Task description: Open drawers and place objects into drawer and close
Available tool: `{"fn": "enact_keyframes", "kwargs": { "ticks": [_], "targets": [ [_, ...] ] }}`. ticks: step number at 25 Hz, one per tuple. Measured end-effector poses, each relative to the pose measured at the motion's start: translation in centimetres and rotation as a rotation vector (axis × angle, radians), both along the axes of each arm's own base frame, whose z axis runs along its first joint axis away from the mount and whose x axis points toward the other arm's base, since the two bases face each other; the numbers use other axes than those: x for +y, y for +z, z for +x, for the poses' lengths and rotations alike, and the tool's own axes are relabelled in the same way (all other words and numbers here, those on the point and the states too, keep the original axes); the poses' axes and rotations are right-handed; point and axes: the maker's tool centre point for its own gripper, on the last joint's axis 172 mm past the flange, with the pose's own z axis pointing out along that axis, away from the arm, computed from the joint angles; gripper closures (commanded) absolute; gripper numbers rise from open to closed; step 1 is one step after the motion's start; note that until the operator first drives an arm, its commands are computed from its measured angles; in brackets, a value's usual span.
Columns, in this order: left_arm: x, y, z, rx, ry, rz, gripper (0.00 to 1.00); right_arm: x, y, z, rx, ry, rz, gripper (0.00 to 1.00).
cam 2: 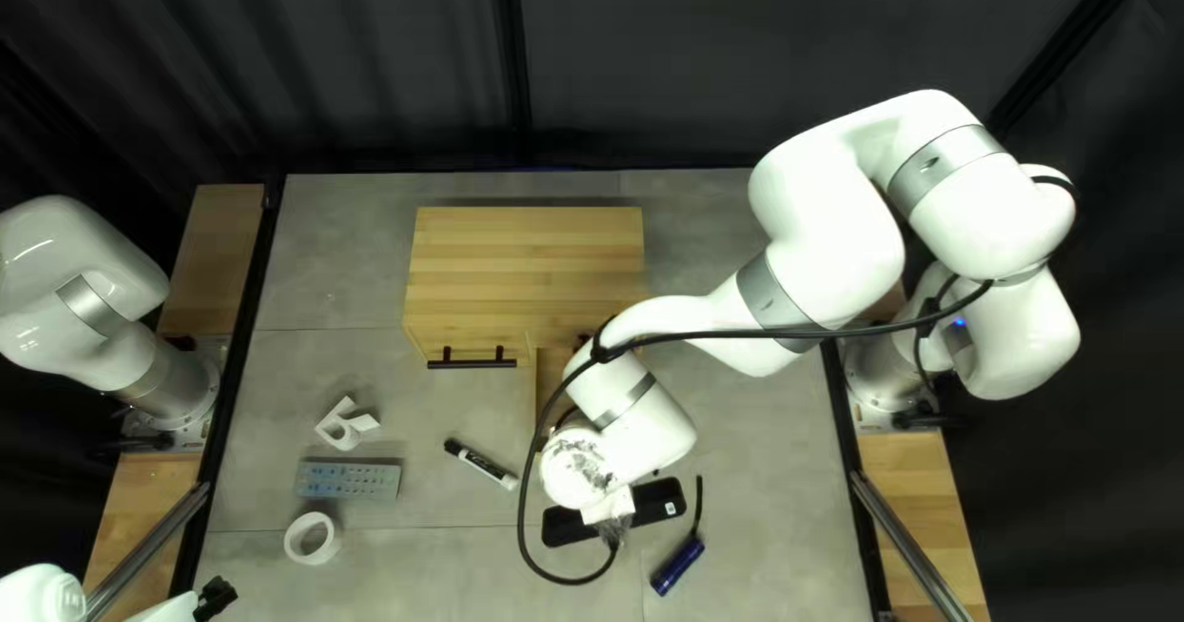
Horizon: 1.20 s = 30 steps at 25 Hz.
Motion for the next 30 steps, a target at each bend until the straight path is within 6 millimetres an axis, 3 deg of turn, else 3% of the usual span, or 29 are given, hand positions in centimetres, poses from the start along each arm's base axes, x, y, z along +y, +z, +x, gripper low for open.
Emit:
{"fn": "enact_keyframes", "kwargs": {
  "ticks": [9,30],
  "targets": [
    [0.0,0.0,0.0,0.0,0.0,0.0,0.0,0.3,-0.5,0.3,-0.012,-0.064,0.034,0.98],
    [0.0,0.0,0.0,0.0,0.0,0.0,0.0,-2.4,-0.5,-0.2,-0.033,-0.114,0.006,0.98]
  ]
}}
